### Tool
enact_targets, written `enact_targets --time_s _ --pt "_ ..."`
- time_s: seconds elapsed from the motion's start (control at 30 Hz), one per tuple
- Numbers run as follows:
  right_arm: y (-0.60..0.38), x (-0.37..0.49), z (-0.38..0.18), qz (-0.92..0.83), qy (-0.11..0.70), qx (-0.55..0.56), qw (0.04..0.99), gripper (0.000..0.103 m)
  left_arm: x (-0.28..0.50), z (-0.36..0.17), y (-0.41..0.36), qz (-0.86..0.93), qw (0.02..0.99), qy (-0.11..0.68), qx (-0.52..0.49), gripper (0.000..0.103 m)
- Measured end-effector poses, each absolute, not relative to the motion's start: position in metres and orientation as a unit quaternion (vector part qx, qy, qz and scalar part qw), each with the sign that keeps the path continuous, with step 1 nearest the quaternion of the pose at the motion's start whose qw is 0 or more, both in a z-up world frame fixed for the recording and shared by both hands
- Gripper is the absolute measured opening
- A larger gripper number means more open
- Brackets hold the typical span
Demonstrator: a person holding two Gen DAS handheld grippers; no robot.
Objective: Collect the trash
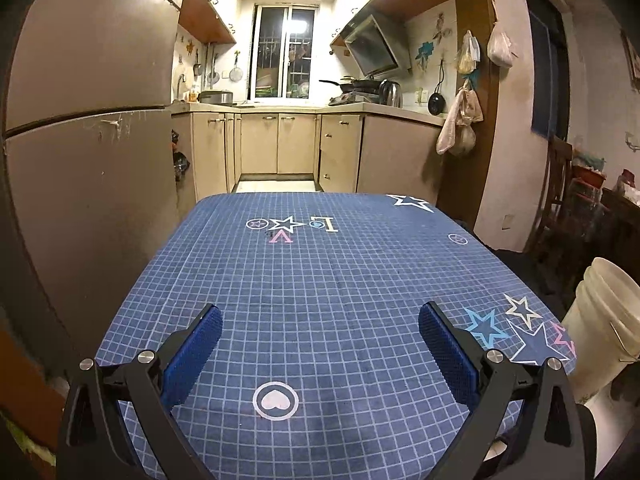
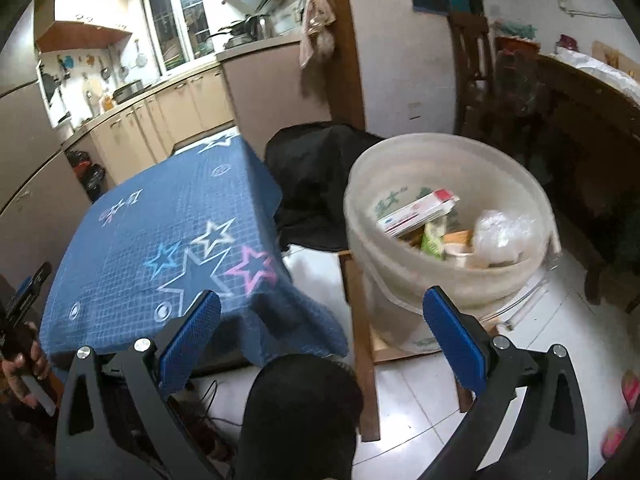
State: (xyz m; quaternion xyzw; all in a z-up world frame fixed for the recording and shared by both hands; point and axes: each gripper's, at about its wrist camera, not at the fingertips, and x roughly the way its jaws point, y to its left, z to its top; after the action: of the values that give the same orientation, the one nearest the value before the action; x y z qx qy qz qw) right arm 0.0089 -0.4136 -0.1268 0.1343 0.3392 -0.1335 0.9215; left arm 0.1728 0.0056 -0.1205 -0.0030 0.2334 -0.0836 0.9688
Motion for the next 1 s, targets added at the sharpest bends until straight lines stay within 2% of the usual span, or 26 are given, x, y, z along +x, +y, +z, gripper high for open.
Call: enact_targets --time_s 0.43,0.63,0.83,1.0 --pt "-0.346 0.060 -0.122 -0.025 0.339 0.078 0.937 0.098 0.178 -0.119 0.030 -0.027 0.971 0.239 0.004 0.098" --pt "-0.304 0.140 -0.140 0.029 0.365 0.052 0.929 0.098 0.202 -0.122 0.068 0.049 0.961 0.271 0.001 0.098" --pt "-0.274 0.243 -0.167 0.027 0.399 0.059 0.915 0.098 0.271 -0.155 0.084 0.071 0.936 0.343 0.004 0.098" --pt "-0.246 0.292 -0.173 0.016 0.397 0.024 0.917 0.098 0.313 -0.161 0.086 0.082 0.933 0.350 0.013 0.098"
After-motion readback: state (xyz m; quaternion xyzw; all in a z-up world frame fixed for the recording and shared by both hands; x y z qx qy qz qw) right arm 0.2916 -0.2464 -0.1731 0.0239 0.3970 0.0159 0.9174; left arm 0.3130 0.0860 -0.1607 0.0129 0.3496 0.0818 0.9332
